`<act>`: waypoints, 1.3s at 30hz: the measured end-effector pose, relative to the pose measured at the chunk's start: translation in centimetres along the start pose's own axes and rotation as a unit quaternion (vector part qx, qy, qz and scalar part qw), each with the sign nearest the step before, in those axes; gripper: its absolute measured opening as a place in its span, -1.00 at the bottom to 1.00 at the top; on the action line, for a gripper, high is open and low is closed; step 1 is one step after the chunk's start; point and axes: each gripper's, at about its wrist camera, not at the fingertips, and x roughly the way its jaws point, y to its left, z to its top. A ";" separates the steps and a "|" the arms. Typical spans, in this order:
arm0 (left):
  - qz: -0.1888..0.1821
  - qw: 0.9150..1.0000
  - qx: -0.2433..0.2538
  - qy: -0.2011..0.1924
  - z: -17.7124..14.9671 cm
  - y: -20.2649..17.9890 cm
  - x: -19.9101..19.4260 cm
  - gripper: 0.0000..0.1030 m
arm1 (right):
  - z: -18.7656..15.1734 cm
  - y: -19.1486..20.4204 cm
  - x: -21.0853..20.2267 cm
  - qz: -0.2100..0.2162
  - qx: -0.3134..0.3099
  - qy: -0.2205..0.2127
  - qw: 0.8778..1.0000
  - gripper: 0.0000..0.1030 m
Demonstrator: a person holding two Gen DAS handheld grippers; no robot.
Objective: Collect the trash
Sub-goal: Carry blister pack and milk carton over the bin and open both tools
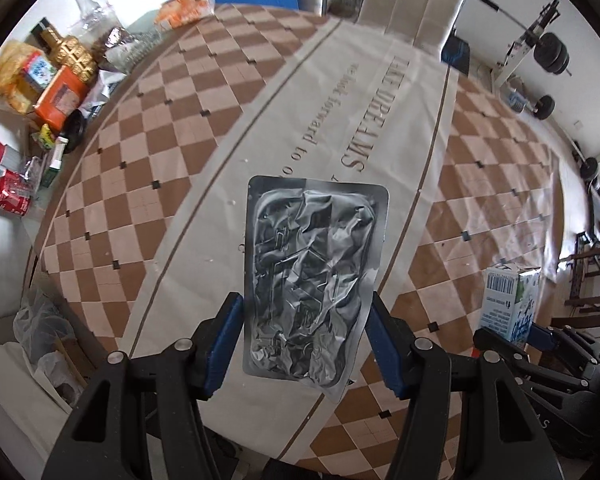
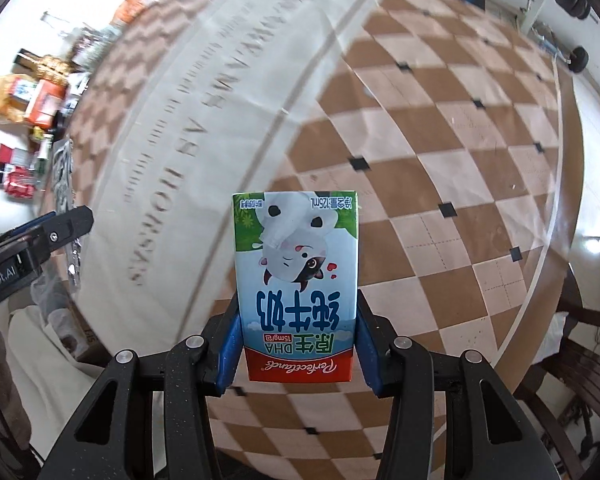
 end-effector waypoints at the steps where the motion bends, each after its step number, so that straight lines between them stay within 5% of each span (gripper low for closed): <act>1: -0.001 1.000 -0.002 -0.011 -0.7 0.4 -1.1 0.12 | -0.2 0.6 -1.4 -0.003 -0.006 -0.014 1.000 -0.01; 10: -0.021 0.998 -0.024 -0.062 -8.4 5.4 -6.9 0.12 | -6.6 6.4 -8.6 -0.040 -0.059 -0.118 0.990 -0.01; 21: -0.030 0.994 -0.095 -0.040 -23.3 14.6 -7.9 0.12 | -21.2 14.6 -8.3 -0.032 -0.093 -0.112 0.989 -0.01; 31: -0.026 0.982 -0.170 0.082 -31.4 21.1 5.4 0.12 | -31.8 18.7 6.3 0.030 -0.114 0.040 0.992 -0.01; 39: -0.047 0.969 -0.189 0.155 -32.1 23.0 24.4 0.12 | -34.2 14.6 24.8 0.019 -0.063 0.121 0.990 -0.01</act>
